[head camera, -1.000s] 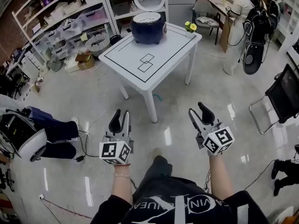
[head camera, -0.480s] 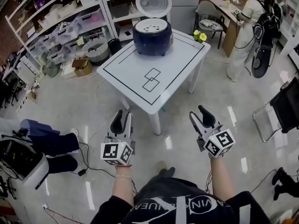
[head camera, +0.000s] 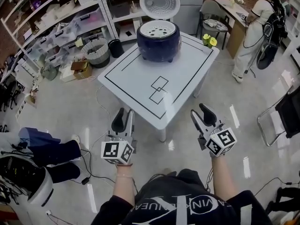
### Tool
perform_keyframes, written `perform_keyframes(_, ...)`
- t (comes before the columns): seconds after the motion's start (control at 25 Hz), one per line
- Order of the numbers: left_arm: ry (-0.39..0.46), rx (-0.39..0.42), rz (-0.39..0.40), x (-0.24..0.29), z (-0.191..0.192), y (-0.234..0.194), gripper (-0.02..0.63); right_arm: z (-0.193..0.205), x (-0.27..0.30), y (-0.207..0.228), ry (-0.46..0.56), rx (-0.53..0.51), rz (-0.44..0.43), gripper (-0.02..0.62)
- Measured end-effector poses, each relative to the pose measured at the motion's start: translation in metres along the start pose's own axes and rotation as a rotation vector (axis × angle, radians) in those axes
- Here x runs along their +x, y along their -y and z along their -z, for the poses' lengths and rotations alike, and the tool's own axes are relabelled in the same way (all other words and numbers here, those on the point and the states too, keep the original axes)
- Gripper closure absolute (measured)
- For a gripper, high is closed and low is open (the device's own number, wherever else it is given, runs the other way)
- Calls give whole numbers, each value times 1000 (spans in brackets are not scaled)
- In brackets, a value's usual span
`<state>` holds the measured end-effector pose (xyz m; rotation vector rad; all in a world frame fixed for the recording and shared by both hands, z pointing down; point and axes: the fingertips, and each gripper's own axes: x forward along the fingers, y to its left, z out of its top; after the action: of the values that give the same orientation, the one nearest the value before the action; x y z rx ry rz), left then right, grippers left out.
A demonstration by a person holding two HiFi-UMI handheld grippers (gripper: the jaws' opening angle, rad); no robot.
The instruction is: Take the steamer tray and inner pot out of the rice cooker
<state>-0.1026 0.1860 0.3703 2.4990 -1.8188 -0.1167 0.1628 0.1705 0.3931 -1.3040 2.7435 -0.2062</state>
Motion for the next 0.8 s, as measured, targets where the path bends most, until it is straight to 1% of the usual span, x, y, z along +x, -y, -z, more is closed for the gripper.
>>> perform_keyframes(0.32, -33, -26, 11, 37, 18, -16, 489, 2, 39, 23, 1, 17, 8, 414)
perform_keyframes(0.48, -31, -24, 16, 70, 19, -26, 489, 1, 69, 45, 5, 13, 0, 413)
perform_keyframes(0.8, -37, -13, 24, 154, 11, -48, 489, -16, 151, 97, -1, 5, -42, 414)
